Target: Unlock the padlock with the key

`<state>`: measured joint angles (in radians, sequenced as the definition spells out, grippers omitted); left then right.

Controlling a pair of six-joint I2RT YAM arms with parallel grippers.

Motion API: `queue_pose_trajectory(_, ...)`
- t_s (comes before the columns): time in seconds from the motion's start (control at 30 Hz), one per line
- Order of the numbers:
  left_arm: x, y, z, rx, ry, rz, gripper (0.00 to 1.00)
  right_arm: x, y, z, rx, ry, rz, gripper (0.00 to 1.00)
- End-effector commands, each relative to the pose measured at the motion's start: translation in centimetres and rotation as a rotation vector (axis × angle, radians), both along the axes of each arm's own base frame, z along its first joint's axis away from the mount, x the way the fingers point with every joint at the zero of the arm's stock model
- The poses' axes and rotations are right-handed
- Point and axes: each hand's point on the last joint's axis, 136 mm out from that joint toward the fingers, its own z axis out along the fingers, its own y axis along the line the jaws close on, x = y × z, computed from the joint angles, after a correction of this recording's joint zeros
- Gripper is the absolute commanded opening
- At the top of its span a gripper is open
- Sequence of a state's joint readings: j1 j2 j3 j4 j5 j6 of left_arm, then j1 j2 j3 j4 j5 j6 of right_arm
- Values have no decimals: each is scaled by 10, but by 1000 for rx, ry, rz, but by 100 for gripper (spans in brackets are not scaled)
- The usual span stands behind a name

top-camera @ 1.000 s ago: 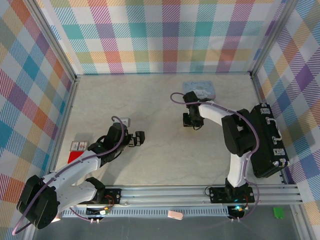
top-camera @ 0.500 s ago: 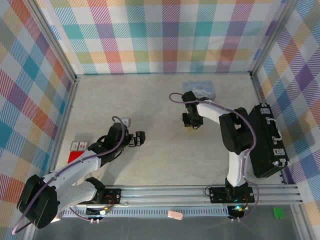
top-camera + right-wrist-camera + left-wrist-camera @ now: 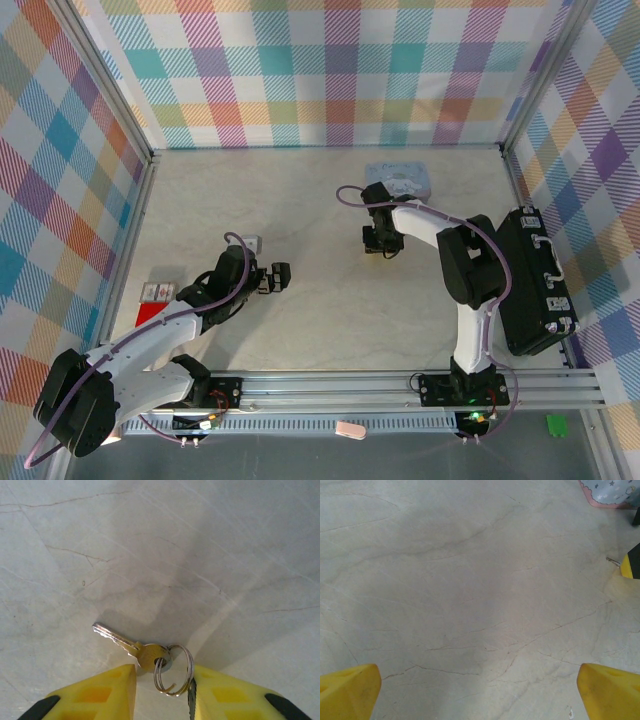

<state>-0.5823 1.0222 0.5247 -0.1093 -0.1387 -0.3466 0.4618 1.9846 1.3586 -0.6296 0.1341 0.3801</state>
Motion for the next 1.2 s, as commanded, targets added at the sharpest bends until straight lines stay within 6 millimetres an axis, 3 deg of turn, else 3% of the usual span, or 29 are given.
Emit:
queue_pose_trajectory(0.0,3,-9,10,-6,-24,-30,100,8,12,-1,90,23,-57,31)
queue_pose_trajectory(0.33,1,-9,12,-2,-30,-34,100,12,2,-11,88,43,-134,25)
queue_pose_trajectory(0.57,2,-9,12,1,-30,-33,100,10,2,-8,110,24,-142,8)
queue_pose_trajectory(0.7,2,-10,11,3,-28,-33,100,10,7,7,172,-24,-134,0)
queue_pose_trajectory(0.83,3,-11,7,10,-17,-34,100,3,15,25,268,-69,-134,0)
queue_pose_trajectory(1.17,3,-17,2,-5,-21,-62,100,-38,33,70,605,-126,-217,0)
